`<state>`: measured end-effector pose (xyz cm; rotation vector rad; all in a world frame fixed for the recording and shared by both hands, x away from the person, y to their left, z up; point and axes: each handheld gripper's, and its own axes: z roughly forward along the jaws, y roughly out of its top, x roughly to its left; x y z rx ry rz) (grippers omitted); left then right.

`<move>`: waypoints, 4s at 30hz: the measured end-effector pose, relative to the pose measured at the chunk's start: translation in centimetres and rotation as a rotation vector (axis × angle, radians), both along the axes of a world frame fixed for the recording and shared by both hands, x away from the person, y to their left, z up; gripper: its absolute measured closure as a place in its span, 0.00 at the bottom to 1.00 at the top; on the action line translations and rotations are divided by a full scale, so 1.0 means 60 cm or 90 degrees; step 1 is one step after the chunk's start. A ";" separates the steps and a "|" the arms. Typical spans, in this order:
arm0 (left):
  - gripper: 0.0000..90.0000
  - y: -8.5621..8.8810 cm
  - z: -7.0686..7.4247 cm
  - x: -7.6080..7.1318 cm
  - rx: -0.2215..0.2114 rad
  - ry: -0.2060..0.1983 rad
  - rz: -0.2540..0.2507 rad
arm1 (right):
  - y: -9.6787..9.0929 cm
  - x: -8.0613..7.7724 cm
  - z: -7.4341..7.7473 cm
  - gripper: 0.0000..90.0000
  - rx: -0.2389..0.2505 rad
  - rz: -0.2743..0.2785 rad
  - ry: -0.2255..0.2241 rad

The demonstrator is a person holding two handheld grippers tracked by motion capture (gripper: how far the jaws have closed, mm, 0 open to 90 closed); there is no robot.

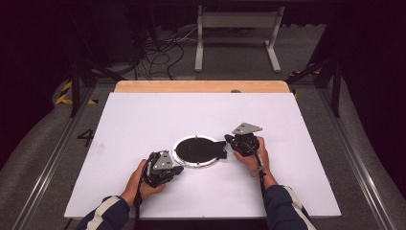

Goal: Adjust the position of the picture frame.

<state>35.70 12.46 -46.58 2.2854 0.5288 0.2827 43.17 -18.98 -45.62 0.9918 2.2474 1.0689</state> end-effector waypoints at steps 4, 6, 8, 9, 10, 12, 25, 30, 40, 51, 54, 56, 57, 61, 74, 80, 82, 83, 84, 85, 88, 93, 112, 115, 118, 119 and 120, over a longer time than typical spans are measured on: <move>1.00 -0.003 0.000 0.004 0.001 -0.005 -0.001 | 0.007 0.005 -0.001 1.00 0.005 -0.005 0.003; 1.00 -0.004 0.000 0.004 0.005 -0.007 0.001 | 0.009 0.007 -0.005 1.00 -0.008 -0.005 0.012; 1.00 -0.005 0.000 0.004 0.007 -0.009 0.002 | 0.010 0.008 -0.006 1.00 -0.010 -0.004 0.013; 1.00 -0.005 0.000 0.004 0.008 -0.011 0.003 | 0.010 0.008 -0.006 1.00 -0.011 -0.003 0.012; 1.00 -0.005 0.000 0.004 0.010 -0.016 0.007 | 0.010 0.007 -0.006 1.00 -0.011 0.000 0.012; 1.00 -0.004 0.000 0.005 0.015 -0.021 0.011 | 0.008 0.006 -0.005 1.00 -0.009 0.018 0.020; 1.00 0.002 0.000 0.010 0.019 -0.023 0.008 | 0.006 -0.011 -0.004 1.00 -0.032 0.088 0.030; 1.00 0.004 0.000 0.015 0.012 -0.017 0.009 | 0.002 -0.021 -0.001 1.00 -0.044 0.099 0.034; 1.00 -0.005 0.001 0.043 0.016 -0.022 0.025 | -0.011 -0.054 -0.002 1.00 -0.053 0.077 0.026; 0.99 -0.020 -0.001 0.082 -0.007 -0.006 0.057 | -0.023 -0.105 -0.003 1.00 -0.047 0.082 0.030; 0.99 -0.022 -0.001 0.086 -0.011 -0.002 0.064 | -0.024 -0.115 -0.006 1.00 -0.037 0.072 0.037; 0.98 -0.022 0.000 0.084 -0.010 -0.004 0.068 | -0.025 -0.120 -0.008 1.00 -0.034 0.071 0.039; 0.96 -0.021 0.000 0.084 -0.009 -0.001 0.068 | -0.024 -0.121 -0.007 1.00 -0.034 0.075 0.043; 0.95 -0.022 0.004 0.076 0.000 0.007 0.053 | -0.019 -0.127 -0.006 1.00 -0.045 0.079 0.038; 0.96 -0.044 0.007 0.040 0.011 0.026 -0.007 | -0.019 -0.125 -0.005 1.00 -0.049 0.089 0.041; 0.94 -0.052 0.006 0.041 0.015 0.005 0.002 | -0.016 -0.129 -0.004 1.00 -0.056 0.090 0.045; 0.94 -0.054 0.005 0.044 0.014 0.001 0.009 | -0.016 -0.131 -0.003 1.00 -0.052 0.089 0.049; 0.94 -0.056 0.005 0.045 0.015 -0.004 0.014 | -0.017 -0.133 -0.003 1.00 -0.049 0.089 0.053; 0.93 -0.058 0.004 0.046 0.016 -0.011 0.017 | -0.017 -0.135 -0.003 1.00 -0.043 0.088 0.057; 0.91 -0.059 0.004 0.049 0.017 -0.018 0.022 | -0.017 -0.137 -0.003 1.00 -0.039 0.086 0.062; 0.90 -0.059 0.002 0.054 0.008 -0.014 0.027 | -0.018 -0.143 -0.004 1.00 -0.026 0.078 0.072; 0.97 -0.062 0.003 0.056 0.010 -0.009 0.028 | -0.015 -0.149 -0.002 1.00 -0.028 0.091 0.078; 0.97 -0.074 0.008 0.029 0.021 0.006 -0.036 | -0.008 -0.171 -0.002 1.00 -0.028 0.122 0.086; 0.97 -0.074 0.006 0.032 0.016 0.005 -0.031 | -0.007 -0.170 -0.002 1.00 -0.029 0.127 0.087; 0.97 -0.073 0.005 0.035 0.010 0.007 -0.025 | -0.004 -0.171 -0.002 1.00 -0.030 0.128 0.085; 0.96 -0.073 0.005 0.035 0.013 0.007 -0.025 | -0.004 -0.172 -0.002 1.00 -0.030 0.129 0.084; 0.96 -0.074 0.005 0.035 0.010 0.007 -0.021 | -0.003 -0.172 -0.002 1.00 -0.031 0.129 0.084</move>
